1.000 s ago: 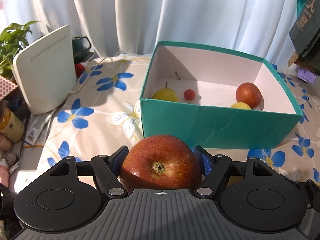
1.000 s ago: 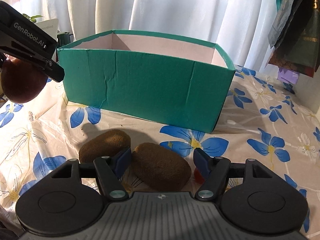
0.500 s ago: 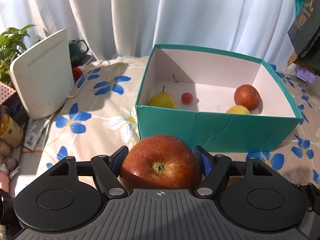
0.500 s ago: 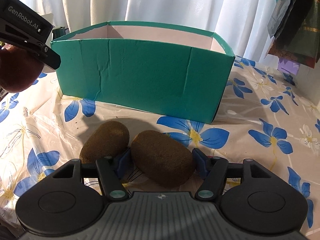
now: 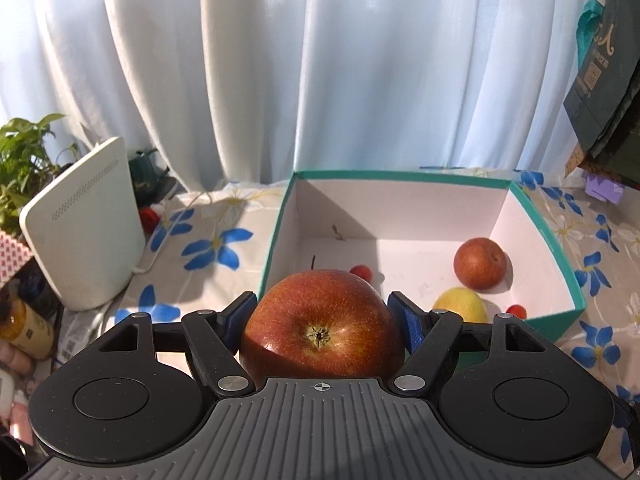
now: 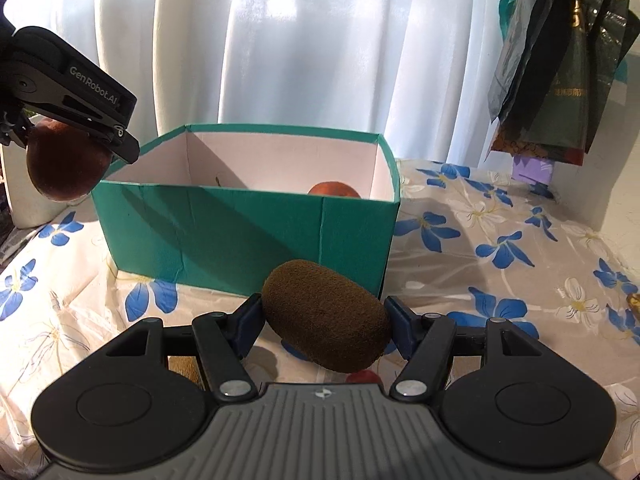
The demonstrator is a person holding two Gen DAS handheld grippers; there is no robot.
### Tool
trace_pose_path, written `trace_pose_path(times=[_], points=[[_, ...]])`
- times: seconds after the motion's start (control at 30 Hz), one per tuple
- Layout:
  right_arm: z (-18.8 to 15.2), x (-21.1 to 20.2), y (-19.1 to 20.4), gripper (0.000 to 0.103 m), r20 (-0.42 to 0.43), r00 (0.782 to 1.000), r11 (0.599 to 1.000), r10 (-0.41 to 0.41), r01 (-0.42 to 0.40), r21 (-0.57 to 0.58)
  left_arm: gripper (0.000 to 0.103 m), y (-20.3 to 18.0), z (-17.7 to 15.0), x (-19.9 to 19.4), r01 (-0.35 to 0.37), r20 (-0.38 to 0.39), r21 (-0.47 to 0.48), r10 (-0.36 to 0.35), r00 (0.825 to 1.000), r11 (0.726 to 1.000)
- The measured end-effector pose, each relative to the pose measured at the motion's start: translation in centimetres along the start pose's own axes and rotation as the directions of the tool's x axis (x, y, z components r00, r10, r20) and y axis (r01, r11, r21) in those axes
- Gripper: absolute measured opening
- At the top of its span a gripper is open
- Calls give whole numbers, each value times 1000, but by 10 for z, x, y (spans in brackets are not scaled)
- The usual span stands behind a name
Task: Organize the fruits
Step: 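Carry the apple into the box and open the left gripper while the right gripper lifts the kiwi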
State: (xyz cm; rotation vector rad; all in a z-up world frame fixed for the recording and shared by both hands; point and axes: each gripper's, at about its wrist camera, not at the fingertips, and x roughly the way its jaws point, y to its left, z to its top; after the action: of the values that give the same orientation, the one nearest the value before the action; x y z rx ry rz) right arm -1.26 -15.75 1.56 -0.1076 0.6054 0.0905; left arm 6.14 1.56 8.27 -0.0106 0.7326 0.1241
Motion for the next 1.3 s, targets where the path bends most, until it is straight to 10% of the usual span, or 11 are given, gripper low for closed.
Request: trace_pose_path(times=[1.07, 1.13, 1.23, 1.3], points=[[28, -25, -31, 65, 116, 989, 993, -91, 81, 86, 75, -25, 13, 105, 20, -79, 39, -17, 997, 999], [30, -23, -31, 65, 117, 989, 993, -89, 80, 84, 72, -24, 13, 108, 28, -81, 36, -26, 996, 999], [32, -22, -30, 65, 122, 989, 994, -85, 76, 78, 33, -29, 16, 102, 46, -38, 61, -43, 998, 997], [33, -21, -30, 65, 122, 989, 994, -84, 75, 75, 41, -34, 18, 104, 9, -47, 87, -5, 999, 996]])
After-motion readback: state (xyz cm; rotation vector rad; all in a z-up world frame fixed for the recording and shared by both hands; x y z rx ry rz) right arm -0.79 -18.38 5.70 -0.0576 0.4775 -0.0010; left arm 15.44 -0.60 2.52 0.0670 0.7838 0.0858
